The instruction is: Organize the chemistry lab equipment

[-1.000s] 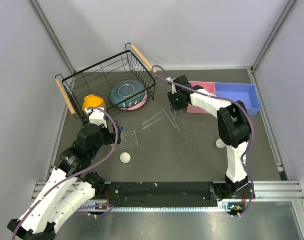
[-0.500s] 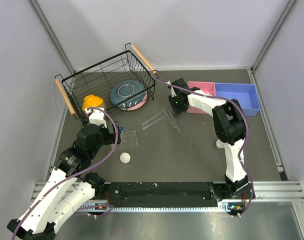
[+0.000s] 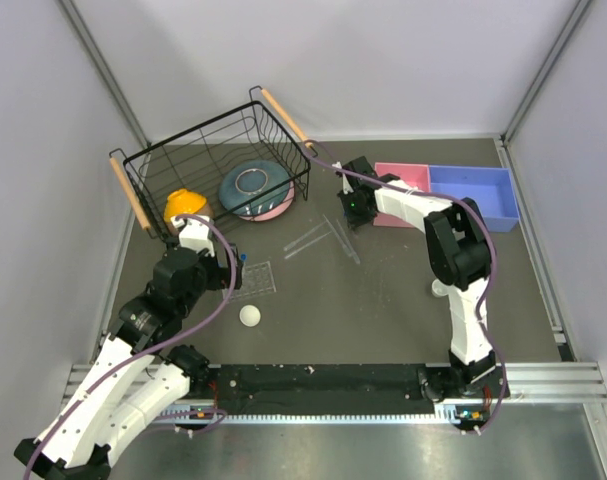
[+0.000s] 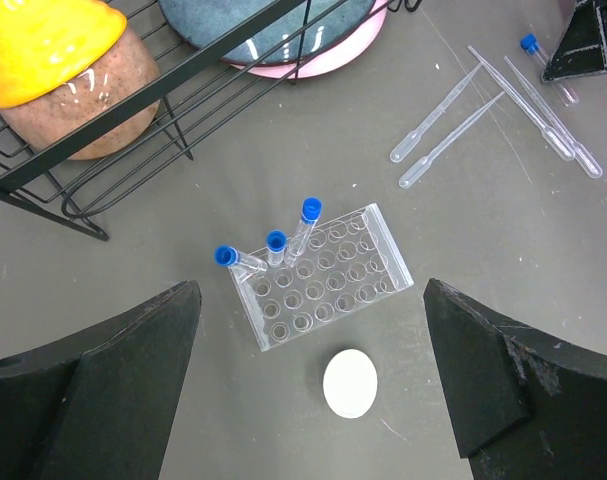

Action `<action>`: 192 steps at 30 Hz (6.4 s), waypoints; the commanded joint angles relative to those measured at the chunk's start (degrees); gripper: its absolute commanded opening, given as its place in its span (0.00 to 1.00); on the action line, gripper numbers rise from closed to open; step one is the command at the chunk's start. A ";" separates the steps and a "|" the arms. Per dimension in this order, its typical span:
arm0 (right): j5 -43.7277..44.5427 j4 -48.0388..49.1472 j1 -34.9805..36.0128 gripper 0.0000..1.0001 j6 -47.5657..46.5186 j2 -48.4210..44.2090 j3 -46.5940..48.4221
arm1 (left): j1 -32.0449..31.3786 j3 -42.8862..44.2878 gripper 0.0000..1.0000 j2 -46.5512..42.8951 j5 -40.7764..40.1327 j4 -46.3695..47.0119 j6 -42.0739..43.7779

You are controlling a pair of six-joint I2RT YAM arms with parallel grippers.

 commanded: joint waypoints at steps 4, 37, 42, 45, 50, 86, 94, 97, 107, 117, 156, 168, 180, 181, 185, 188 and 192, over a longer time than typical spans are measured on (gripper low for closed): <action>-2.49 0.31 0.27 0.11 -3.81 -11.74 -2.12 | 0.23 0.19 0.99 -2.51 1.55 2.72 -0.43; -56.03 5.50 -10.80 0.11 -25.96 -67.57 -41.76 | -12.31 -8.78 0.92 -3.32 33.55 32.95 -42.54; -57.18 5.06 -11.50 0.11 -26.93 -68.19 -43.26 | -19.19 -1.41 0.92 8.19 27.22 33.92 -37.79; -58.23 3.83 -12.03 0.11 -29.03 -68.19 -43.52 | -21.82 2.89 0.92 14.26 23.64 34.19 -35.77; -58.50 1.98 -12.21 0.12 -32.02 -68.36 -43.52 | -27.45 8.71 0.92 20.58 14.67 34.80 -30.94; -59.82 -0.39 -13.26 0.13 -34.75 -66.87 -43.26 | -29.48 10.12 0.93 29.30 8.76 37.44 -32.60; -60.60 -0.57 -13.26 0.13 -34.67 -66.78 -43.17 | -29.48 11.97 0.94 29.65 7.79 33.75 -34.45; -61.04 -0.74 -13.26 0.13 -34.67 -66.61 -42.91 | -29.39 12.06 0.95 28.78 6.22 31.20 -34.27; -62.10 -1.27 -13.26 0.14 -34.58 -65.99 -42.55 | -28.95 11.53 0.98 25.26 3.05 30.67 -33.40; -63.07 -1.80 -13.26 0.14 -34.84 -66.17 -42.29 | -28.51 12.93 0.99 28.24 5.77 32.43 -31.90; -62.10 -2.06 -13.26 0.15 -35.72 -65.64 -42.38 | -27.72 19.97 0.53 45.12 21.33 34.53 -37.79; -61.57 -2.15 -13.18 0.17 -36.07 -64.94 -42.47 | -27.72 18.04 0.00 43.81 23.26 37.17 -37.70; -59.38 -1.97 -13.35 0.79 -36.95 -66.34 -42.91 | -21.40 7.06 0.00 25.46 11.23 22.33 -32.17; -59.20 -1.97 -13.35 0.80 -37.13 -66.34 -42.99 | -19.39 6.26 0.00 23.78 10.44 21.02 -31.64; -57.89 -1.97 -13.26 0.80 -37.30 -66.08 -42.99 | -12.79 3.01 0.00 16.04 6.04 12.93 -27.87; -57.44 -1.97 -13.35 0.80 -37.48 -65.90 -42.99 | -7.87 1.34 0.00 11.29 -0.01 6.78 -24.44; -56.74 -1.97 -13.35 0.80 -37.57 -65.29 -43.17 | -4.70 0.02 0.00 7.95 -6.87 3.34 -18.73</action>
